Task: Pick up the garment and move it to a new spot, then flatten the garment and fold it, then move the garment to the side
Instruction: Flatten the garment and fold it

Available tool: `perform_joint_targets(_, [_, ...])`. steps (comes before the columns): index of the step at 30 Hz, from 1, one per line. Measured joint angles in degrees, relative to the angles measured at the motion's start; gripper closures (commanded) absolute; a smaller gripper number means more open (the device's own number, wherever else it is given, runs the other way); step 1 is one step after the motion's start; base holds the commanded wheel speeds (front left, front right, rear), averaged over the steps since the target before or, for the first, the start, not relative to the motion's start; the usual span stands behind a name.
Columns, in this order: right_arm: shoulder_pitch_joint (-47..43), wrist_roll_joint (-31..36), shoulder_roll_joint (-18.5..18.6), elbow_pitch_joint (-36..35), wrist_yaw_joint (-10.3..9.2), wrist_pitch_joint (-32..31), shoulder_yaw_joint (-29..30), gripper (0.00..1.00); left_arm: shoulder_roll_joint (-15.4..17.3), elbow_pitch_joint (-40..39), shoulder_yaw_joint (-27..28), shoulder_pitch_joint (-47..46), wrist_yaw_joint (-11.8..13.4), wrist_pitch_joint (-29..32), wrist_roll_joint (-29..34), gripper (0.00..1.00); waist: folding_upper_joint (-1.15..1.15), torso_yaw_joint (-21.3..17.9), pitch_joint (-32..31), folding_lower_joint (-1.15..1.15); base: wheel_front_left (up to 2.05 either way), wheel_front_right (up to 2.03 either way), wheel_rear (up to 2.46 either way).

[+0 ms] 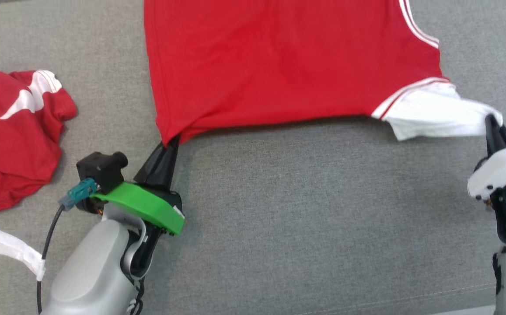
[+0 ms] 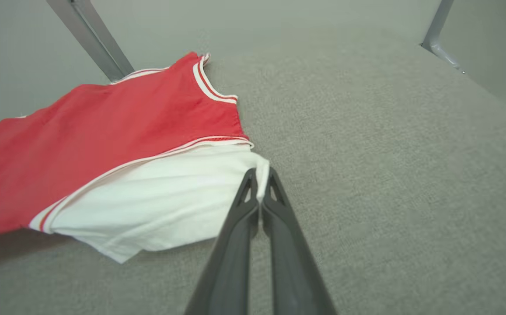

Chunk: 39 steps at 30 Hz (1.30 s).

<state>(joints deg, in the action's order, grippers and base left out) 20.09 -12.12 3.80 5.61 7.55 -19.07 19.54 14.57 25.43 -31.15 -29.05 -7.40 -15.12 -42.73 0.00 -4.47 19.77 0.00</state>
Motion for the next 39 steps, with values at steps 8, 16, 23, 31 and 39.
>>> perform_joint_targets(8, [-11.3,1.6,-1.0,-7.7,0.0,-12.5,0.2,1.0,1.2,5.2,-2.3,5.2,1.1,0.7,1.0,1.0,0.0,0.1,-6.5,0.0,0.0,0.0,0.0])
perform_joint_targets(16, [-19.3,0.7,-1.2,-10.2,0.02,-18.5,0.0,1.0,3.3,4.7,-3.8,13.4,6.5,4.2,1.6,1.0,0.0,0.0,-10.7,0.0,0.0,0.0,0.0])
perform_joint_targets(23, [-23.4,-0.5,-1.1,-11.6,0.01,-22.5,-0.6,1.0,3.6,-1.4,-4.3,19.4,11.4,8.4,0.5,1.0,0.0,1.6,-11.6,0.0,0.0,0.0,0.0])
perform_joint_targets(31, [-19.9,0.9,-1.0,-16.2,-0.01,-20.1,-1.9,1.0,4.9,-9.1,-5.6,19.6,13.0,11.9,1.1,1.0,0.0,3.6,-11.8,0.0,0.0,0.0,0.0])
perform_joint_targets(39, [-9.3,4.8,-1.0,-9.9,-0.01,-17.8,-5.1,1.0,4.5,-10.5,-5.6,12.8,13.0,18.4,0.2,1.0,0.0,4.4,-11.4,0.0,0.0,0.0,0.0])
